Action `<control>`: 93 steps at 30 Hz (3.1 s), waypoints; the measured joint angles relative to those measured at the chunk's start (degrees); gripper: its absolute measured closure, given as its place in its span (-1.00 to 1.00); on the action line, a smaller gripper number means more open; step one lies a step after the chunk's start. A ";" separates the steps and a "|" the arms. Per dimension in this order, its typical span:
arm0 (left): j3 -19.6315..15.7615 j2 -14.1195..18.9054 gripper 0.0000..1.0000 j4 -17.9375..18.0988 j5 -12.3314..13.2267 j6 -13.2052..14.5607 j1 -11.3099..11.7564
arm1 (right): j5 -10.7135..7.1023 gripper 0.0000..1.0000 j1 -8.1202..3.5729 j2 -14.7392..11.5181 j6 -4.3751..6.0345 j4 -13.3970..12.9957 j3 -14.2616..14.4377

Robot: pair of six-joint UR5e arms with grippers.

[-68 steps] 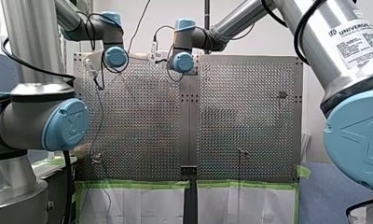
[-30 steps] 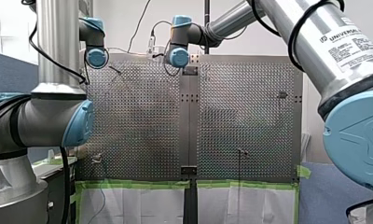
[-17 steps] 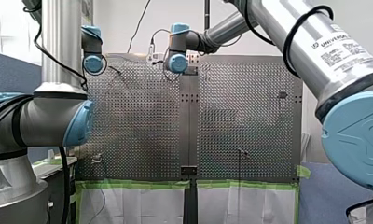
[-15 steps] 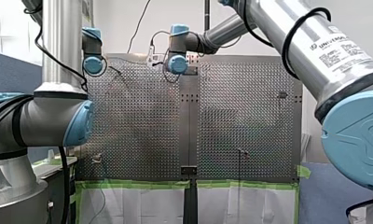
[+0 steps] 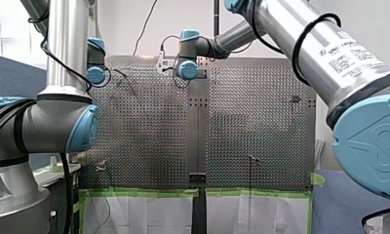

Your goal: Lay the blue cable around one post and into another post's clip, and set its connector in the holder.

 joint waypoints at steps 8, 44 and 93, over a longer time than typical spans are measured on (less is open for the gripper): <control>0.13 -3.05 1.00 0.02 0.99 0.00 0.10 | 0.13 1.00 -0.79 0.89 0.12 0.36 -0.03; -1.27 -6.07 0.29 -0.48 9.49 -0.13 -1.10 | 1.81 1.00 -2.40 4.51 0.37 3.23 7.28; -2.47 -6.11 -0.96 -5.14 5.47 -4.39 -2.76 | 12.29 1.00 -11.60 4.52 4.18 -20.97 31.80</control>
